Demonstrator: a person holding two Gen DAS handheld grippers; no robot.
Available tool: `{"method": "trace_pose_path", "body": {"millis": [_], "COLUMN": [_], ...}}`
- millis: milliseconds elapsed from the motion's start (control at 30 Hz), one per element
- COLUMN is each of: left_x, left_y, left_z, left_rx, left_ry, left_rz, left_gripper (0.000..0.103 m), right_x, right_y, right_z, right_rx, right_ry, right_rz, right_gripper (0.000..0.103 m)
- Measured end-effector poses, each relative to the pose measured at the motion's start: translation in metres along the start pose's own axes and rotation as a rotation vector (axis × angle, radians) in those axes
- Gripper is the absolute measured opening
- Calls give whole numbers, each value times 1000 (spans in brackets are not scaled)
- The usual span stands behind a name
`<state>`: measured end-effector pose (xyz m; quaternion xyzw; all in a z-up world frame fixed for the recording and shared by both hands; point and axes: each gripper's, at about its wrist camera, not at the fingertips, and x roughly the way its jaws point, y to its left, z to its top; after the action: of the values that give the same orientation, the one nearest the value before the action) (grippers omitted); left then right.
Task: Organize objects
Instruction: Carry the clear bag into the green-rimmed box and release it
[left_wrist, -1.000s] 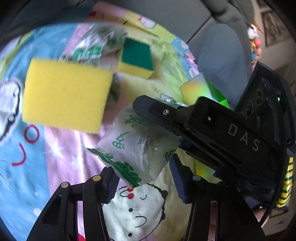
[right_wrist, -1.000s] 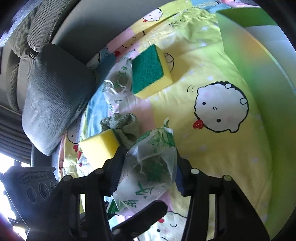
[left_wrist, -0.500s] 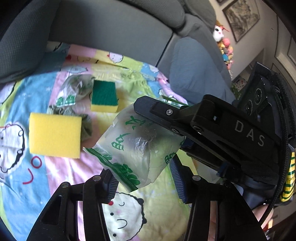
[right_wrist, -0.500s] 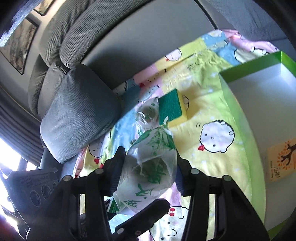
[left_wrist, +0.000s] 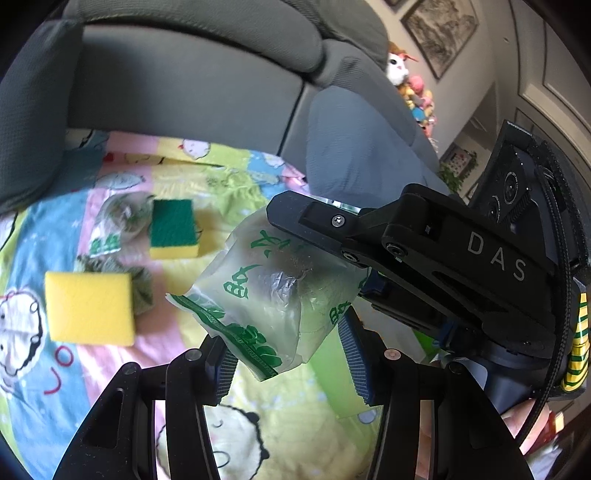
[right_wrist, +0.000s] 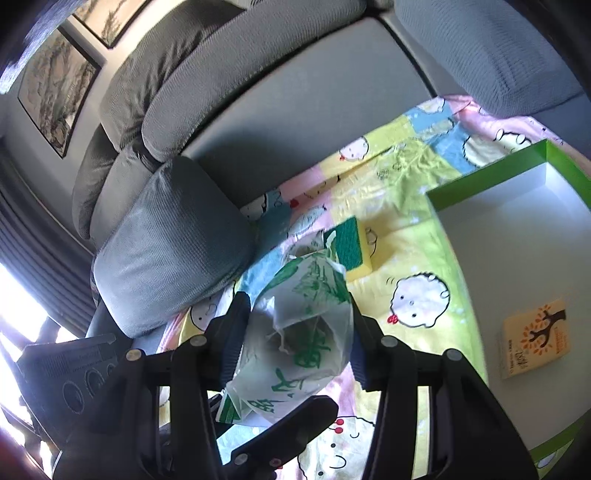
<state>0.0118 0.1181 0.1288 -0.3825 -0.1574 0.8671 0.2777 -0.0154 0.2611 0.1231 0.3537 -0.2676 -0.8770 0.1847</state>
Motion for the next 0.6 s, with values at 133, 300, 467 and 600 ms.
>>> {"method": "trace_pose_path", "body": {"millis": [133, 300, 467, 600], "left_x": [12, 31, 54, 72], "left_y": [-17, -48, -83, -92], "left_z": [8, 17, 23, 19], "left_rx": [45, 139, 275, 279], "left_ry": [18, 58, 139, 159], "left_rz": [-27, -57, -90, -129], "left_gripper": [52, 52, 52, 52], "right_x": [-15, -40, -68, -82], "right_y": [-11, -35, -64, -87], "right_z": [6, 13, 15, 13], "right_rx": [23, 82, 174, 261], "right_ry": [-45, -119, -203, -247], "right_rz": [-9, -26, -56, -73], "right_gripper": [48, 48, 48, 48]}}
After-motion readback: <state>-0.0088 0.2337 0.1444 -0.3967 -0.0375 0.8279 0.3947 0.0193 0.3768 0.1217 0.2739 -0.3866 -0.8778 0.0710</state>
